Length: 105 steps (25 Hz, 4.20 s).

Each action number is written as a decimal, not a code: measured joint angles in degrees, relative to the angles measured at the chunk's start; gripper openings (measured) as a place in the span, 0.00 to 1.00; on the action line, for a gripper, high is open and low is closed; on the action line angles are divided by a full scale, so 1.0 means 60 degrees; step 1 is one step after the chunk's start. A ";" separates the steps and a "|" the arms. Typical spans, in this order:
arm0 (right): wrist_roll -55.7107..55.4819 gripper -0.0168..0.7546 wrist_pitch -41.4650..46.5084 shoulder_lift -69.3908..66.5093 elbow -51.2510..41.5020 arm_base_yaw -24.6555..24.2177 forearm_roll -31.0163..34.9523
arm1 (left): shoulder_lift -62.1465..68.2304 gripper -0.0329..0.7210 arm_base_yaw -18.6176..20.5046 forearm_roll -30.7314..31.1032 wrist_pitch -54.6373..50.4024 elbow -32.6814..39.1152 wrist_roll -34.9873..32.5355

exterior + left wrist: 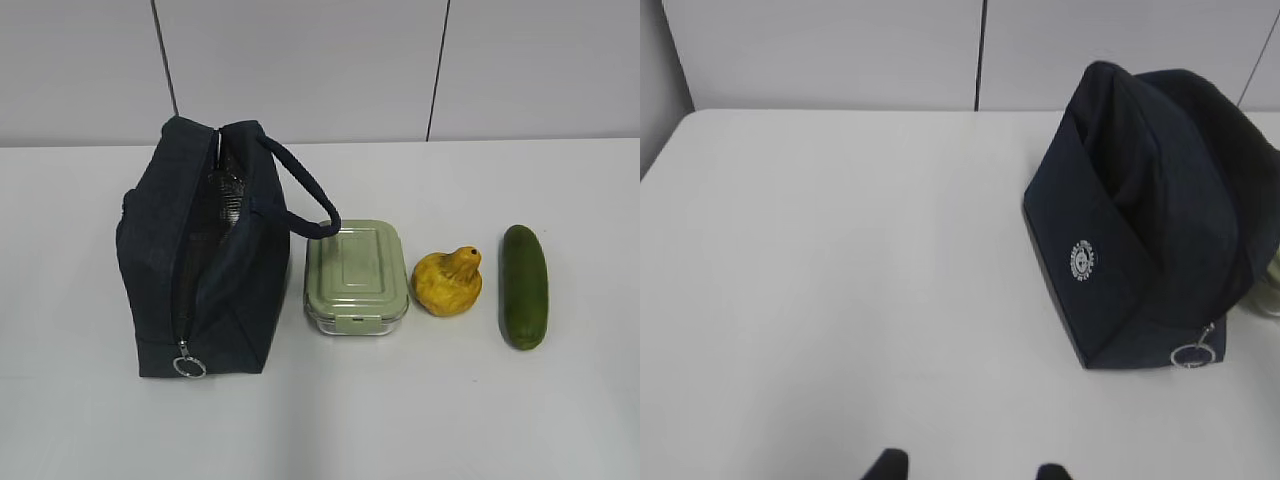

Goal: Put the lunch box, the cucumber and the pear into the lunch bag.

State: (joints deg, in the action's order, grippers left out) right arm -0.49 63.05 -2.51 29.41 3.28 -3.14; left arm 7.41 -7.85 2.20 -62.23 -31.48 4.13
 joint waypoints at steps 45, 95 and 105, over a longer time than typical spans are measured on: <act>0.0207 0.62 -0.3407 -1.2856 0.4388 -0.0016 0.1506 | 1.2715 0.43 -0.0784 -0.6995 0.3053 -0.3912 -0.5994; -0.2459 0.57 -0.3050 -1.9002 0.7710 -0.0016 0.0868 | 1.2843 0.05 -0.0862 -0.6776 0.3584 -0.3912 -0.6146; -0.1632 0.48 -0.2487 -1.8420 0.8975 0.0026 0.0838 | 1.2843 0.04 -0.0862 -0.6776 0.3648 -0.3912 -0.6152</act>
State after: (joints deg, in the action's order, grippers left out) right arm -10.28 48.12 -113.03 83.26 3.43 1.89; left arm 84.47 -13.03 -38.46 -40.34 -54.95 -32.78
